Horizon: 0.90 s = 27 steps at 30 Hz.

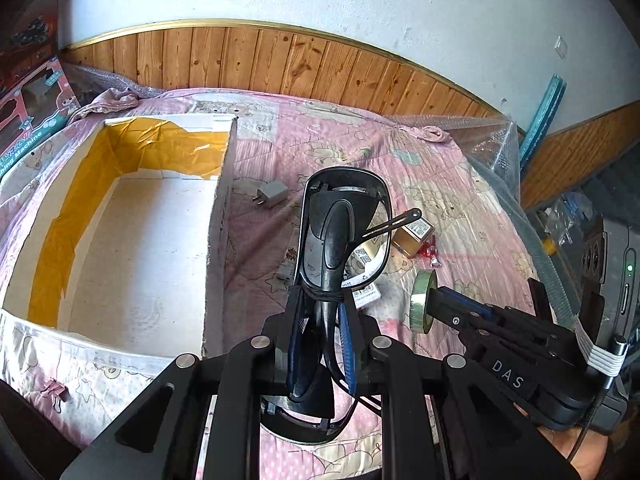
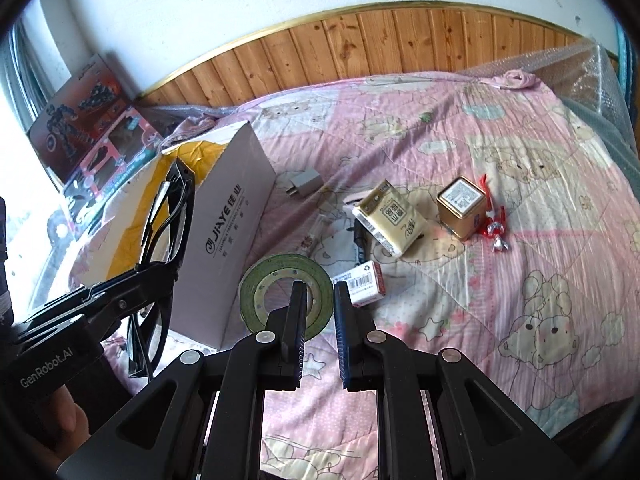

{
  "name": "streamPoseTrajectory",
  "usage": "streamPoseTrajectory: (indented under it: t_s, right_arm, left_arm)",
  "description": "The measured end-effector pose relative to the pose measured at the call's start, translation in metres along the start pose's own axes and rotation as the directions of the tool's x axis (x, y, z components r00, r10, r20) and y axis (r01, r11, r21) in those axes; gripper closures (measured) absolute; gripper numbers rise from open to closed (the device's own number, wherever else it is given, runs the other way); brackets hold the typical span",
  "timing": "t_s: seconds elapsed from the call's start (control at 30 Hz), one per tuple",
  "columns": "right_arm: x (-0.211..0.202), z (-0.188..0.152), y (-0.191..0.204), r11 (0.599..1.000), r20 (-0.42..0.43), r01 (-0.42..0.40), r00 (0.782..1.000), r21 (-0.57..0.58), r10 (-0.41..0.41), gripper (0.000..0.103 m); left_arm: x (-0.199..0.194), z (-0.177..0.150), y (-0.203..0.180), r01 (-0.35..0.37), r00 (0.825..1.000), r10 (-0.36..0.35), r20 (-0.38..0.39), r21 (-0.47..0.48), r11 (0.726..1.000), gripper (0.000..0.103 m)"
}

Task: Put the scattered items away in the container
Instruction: 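Carry the eyeglasses and green tape roll over the box with both grippers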

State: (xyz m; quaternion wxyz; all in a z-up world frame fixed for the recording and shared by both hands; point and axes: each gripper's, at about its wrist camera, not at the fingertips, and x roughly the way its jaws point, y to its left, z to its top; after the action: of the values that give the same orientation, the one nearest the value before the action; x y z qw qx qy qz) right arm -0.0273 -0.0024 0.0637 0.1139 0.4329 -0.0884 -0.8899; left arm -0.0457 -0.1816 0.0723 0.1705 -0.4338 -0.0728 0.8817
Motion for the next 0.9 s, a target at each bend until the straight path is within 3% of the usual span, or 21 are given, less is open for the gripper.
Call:
streamPoseTrajectory:
  t_s: [0.43, 0.9]
  right_arm:
    - [0.010, 0.029, 0.059, 0.994, -0.001, -0.042, 0.999, -0.103, 0.042, 0.089]
    - [0.032, 0.051, 0.121, 0.975, -0.029, -0.098, 0.995, -0.200, 0.094, 0.089]
  left_arm:
    - [-0.026, 0.015, 0.052, -0.019, 0.998, 0.024, 0.052, -0.093, 0.995, 0.085]
    - [-0.039, 0.030, 0.109, -0.088, 0.991, 0.104, 0.084, -0.173, 0.981, 0.085]
